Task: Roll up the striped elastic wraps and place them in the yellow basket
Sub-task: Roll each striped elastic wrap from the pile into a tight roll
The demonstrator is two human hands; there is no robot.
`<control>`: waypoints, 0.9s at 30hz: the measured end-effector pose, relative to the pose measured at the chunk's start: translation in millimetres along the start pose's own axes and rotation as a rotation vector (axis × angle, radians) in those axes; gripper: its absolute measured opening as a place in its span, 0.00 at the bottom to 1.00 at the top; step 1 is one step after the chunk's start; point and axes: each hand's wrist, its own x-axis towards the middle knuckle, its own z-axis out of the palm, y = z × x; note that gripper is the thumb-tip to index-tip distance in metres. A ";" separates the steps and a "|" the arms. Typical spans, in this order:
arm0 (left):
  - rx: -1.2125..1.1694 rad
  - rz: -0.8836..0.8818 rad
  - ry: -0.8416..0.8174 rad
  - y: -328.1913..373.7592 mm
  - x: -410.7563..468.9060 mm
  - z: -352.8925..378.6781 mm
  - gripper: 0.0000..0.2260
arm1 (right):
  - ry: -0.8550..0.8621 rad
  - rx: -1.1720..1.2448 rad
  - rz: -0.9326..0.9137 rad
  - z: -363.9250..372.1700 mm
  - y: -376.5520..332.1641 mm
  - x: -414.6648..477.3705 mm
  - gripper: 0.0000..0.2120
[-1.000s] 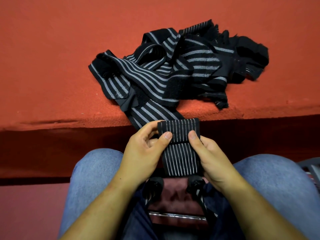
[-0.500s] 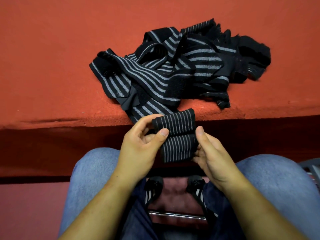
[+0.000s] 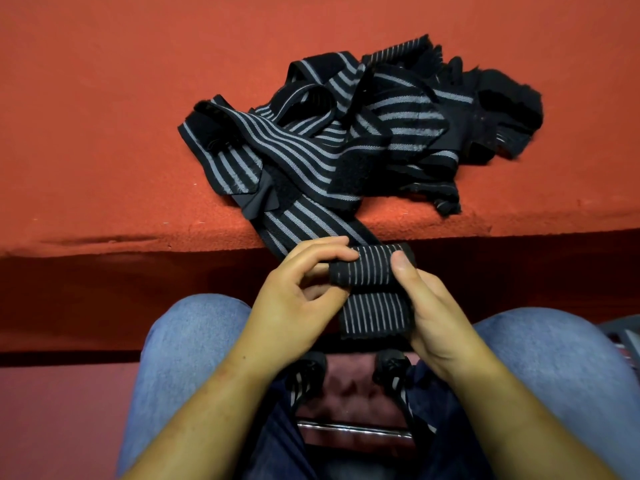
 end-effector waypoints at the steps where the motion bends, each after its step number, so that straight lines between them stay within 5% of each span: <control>1: -0.001 -0.004 -0.016 0.0 -0.2 -0.5 0.23 | 0.008 0.011 0.009 -0.6 -0.1 0.3 0.22; 13: -0.157 -0.153 -0.041 -1.6 3.6 2.4 0.16 | 0.026 0.084 -0.028 -4.1 2.1 2.0 0.12; 18: -0.120 -0.122 -0.020 -5.2 4.5 -0.8 0.15 | -0.037 0.068 0.000 -2.5 3.2 0.3 0.19; 27: -0.030 -0.173 -0.234 -10.5 -2.3 1.9 0.20 | -0.115 0.025 0.041 -3.1 5.6 -2.0 0.28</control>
